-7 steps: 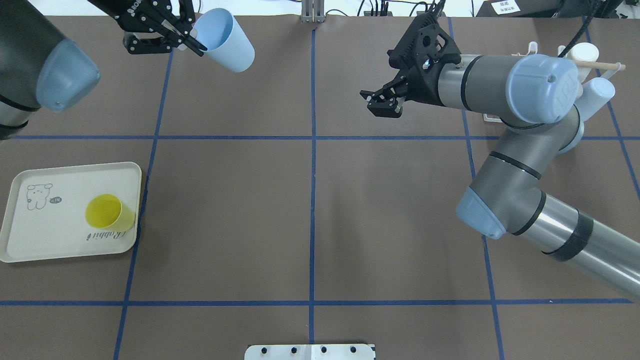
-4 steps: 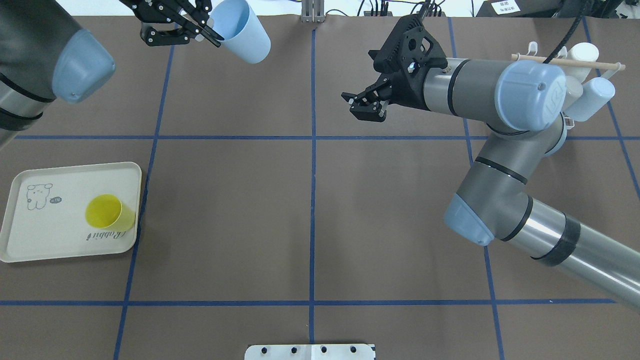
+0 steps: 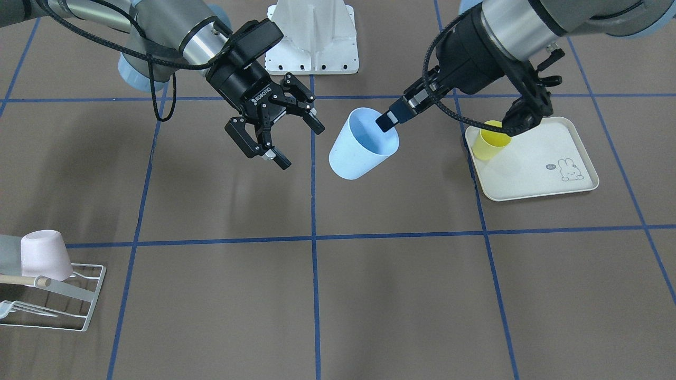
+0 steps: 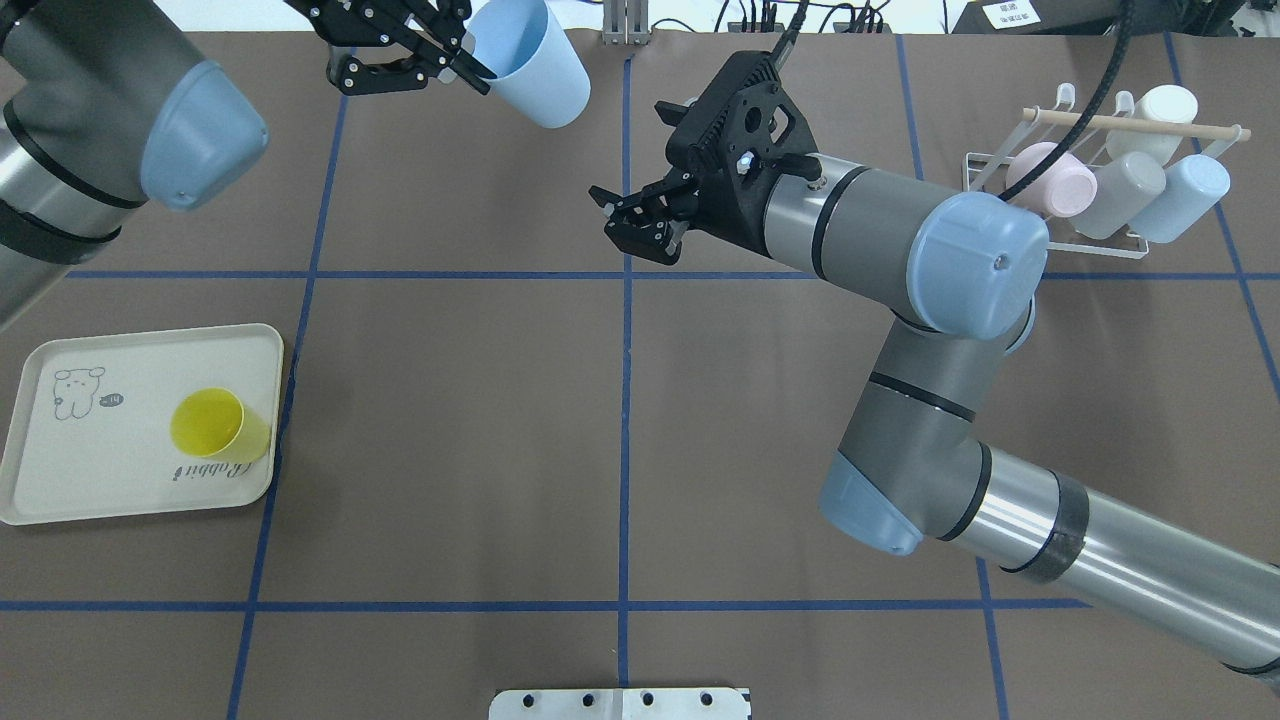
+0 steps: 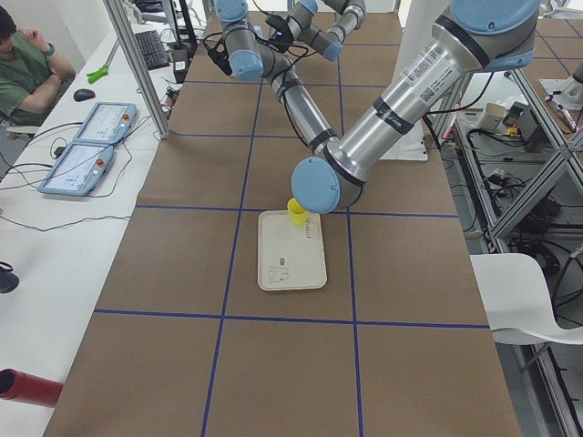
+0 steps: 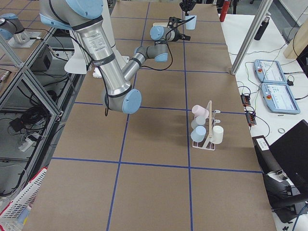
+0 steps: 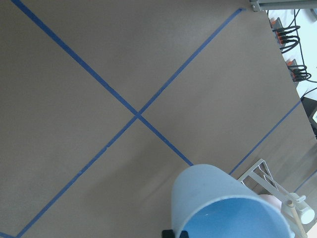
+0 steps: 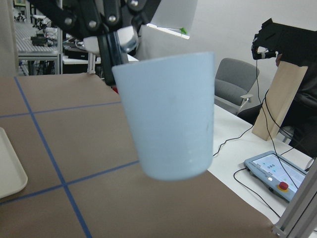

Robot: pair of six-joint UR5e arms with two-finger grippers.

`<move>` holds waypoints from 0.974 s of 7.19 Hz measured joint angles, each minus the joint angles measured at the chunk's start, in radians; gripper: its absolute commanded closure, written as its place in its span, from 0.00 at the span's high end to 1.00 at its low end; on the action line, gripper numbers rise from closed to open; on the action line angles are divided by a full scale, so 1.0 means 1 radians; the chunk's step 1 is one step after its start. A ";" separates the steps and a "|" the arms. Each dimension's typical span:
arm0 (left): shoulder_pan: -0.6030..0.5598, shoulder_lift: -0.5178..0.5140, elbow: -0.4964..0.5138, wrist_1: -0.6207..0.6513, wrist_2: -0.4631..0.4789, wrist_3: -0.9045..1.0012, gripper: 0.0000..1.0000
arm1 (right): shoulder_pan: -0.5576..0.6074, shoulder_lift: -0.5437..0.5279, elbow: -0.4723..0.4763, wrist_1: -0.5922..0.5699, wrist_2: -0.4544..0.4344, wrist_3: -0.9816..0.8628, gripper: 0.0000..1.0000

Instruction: Transfer IKEA cup to right arm and place on rack

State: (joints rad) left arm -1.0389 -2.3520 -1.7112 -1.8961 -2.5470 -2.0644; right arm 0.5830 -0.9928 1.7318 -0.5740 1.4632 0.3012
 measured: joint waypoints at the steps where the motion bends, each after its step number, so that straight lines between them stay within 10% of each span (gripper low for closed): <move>1: 0.009 -0.003 -0.001 -0.012 -0.001 -0.018 0.00 | -0.022 0.001 -0.001 0.038 -0.061 0.017 0.99; 7: 0.053 -0.015 -0.001 -0.053 -0.002 -0.064 0.00 | -0.051 0.002 -0.001 0.067 -0.127 0.027 0.99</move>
State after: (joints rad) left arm -0.9855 -2.3674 -1.7119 -1.9496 -2.5495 -2.1286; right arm 0.5315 -0.9910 1.7303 -0.5071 1.3358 0.3284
